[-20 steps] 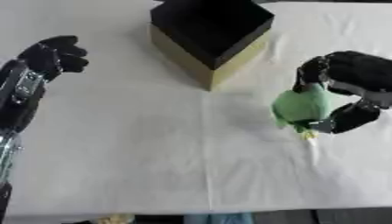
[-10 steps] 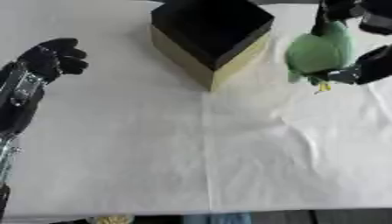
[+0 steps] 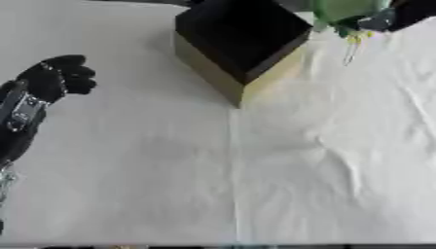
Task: Pick up objects on the table and place them in the box.
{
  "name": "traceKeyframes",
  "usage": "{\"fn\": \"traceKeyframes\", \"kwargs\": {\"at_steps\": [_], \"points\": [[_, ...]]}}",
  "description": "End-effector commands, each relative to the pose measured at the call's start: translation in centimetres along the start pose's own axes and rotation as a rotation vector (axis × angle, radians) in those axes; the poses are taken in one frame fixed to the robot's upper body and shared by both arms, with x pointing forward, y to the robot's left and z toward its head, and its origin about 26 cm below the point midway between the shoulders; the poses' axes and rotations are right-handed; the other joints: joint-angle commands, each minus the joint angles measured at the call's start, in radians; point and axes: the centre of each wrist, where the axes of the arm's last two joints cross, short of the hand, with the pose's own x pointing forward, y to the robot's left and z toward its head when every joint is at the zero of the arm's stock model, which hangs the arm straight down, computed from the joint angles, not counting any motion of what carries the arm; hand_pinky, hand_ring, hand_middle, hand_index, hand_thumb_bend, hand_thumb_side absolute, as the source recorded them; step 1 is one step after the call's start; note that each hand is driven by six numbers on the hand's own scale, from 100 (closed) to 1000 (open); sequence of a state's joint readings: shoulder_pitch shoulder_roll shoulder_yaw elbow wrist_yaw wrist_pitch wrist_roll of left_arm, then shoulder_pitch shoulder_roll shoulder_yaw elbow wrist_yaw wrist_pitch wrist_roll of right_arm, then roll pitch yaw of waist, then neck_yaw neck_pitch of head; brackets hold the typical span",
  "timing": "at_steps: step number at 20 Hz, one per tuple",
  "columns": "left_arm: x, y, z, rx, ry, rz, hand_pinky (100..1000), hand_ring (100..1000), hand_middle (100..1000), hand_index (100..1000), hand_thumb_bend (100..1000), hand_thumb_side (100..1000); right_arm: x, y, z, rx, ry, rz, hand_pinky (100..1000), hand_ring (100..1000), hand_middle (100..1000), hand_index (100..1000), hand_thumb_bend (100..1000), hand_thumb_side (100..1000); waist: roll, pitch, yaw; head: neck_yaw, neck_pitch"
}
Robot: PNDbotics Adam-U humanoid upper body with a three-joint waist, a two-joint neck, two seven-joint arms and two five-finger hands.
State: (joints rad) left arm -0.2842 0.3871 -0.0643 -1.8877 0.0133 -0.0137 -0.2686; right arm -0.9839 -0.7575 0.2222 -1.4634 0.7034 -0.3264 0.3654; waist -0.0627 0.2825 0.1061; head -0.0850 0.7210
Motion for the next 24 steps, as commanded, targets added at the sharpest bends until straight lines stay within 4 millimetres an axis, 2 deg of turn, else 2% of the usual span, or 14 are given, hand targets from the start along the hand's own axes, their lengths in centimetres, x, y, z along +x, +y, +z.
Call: {"fn": "traceKeyframes", "kwargs": {"at_steps": [1,5,9,10,11,18,19,22,23,24], "points": [[0.8,0.1,-0.5,-0.016,-0.034,-0.005,777,736,707,867,473,920,-2.3,0.7,-0.9,-0.040,0.104,0.009,616,390,357,531,367,157,0.001,-0.014,0.012,-0.019,-0.021],[0.9,-0.3,-0.8,-0.035,-0.044,0.007,777,737,707,867,473,921,-4.2,2.9,-2.1,-0.081,0.211,-0.012,610,376,337,514,345,155,-0.004,-0.011,0.043,-0.045,-0.037],[1.0,-0.5,-1.0,-0.047,-0.050,0.013,777,737,708,867,471,924,-5.1,5.2,-2.8,-0.127,0.299,-0.035,607,376,339,514,332,168,-0.009,-0.007,0.069,-0.068,-0.051],[0.9,-0.5,-1.0,-0.049,-0.049,0.014,777,737,708,868,471,924,-5.2,5.8,-2.9,-0.132,0.313,-0.038,608,379,340,517,488,117,-0.010,-0.006,0.074,-0.072,-0.053],[1.0,-0.6,-1.1,-0.050,-0.049,0.014,778,737,708,867,470,925,-5.2,6.4,-3.0,-0.131,0.324,-0.046,608,380,344,519,327,186,-0.011,-0.005,0.079,-0.076,-0.056],[1.1,-0.9,-1.3,-0.055,-0.061,0.030,778,737,708,867,469,927,-4.6,10.5,-3.8,-0.084,0.359,-0.093,616,415,384,554,327,250,-0.008,0.004,0.108,-0.107,-0.079],[1.1,-0.9,-1.3,-0.055,-0.061,0.032,779,738,708,867,469,927,-4.5,10.8,-3.9,-0.078,0.356,-0.093,620,430,404,572,334,262,-0.008,0.005,0.110,-0.109,-0.083],[1.0,-0.9,-1.3,-0.055,-0.060,0.034,779,738,709,868,463,930,-4.2,11.4,-4.1,-0.048,0.345,-0.087,682,597,628,776,401,349,-0.007,0.006,0.113,-0.111,-0.092],[1.0,-0.9,-1.3,-0.053,-0.060,0.035,779,738,709,868,468,928,-4.2,11.5,-4.1,-0.031,0.341,-0.084,716,677,738,850,452,382,-0.006,0.006,0.112,-0.110,-0.095],[1.0,-0.9,-1.3,-0.052,-0.060,0.036,779,738,709,868,467,928,-4.2,11.5,-4.1,-0.016,0.337,-0.081,738,728,795,888,504,385,-0.006,0.006,0.112,-0.109,-0.097]]}}
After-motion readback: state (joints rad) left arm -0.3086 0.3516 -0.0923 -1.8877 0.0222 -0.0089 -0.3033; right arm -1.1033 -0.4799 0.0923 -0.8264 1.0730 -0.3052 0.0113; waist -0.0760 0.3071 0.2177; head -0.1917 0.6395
